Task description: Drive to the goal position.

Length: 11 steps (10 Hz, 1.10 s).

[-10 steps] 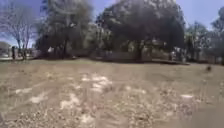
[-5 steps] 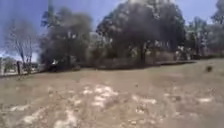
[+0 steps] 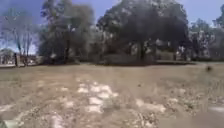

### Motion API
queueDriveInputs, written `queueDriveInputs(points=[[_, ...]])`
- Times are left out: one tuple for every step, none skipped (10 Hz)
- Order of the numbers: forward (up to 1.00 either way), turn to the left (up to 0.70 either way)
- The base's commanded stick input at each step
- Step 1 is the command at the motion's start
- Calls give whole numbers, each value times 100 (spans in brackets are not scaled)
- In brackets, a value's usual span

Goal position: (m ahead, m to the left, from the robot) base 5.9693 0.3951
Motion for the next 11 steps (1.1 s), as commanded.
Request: queueDriveInputs(points=[[70,-11],[70,0],[70,0],[70,0],[70,-32],[70,-35],[70,-35],[70,-32],[70,-14],[70,0],[70,0]])
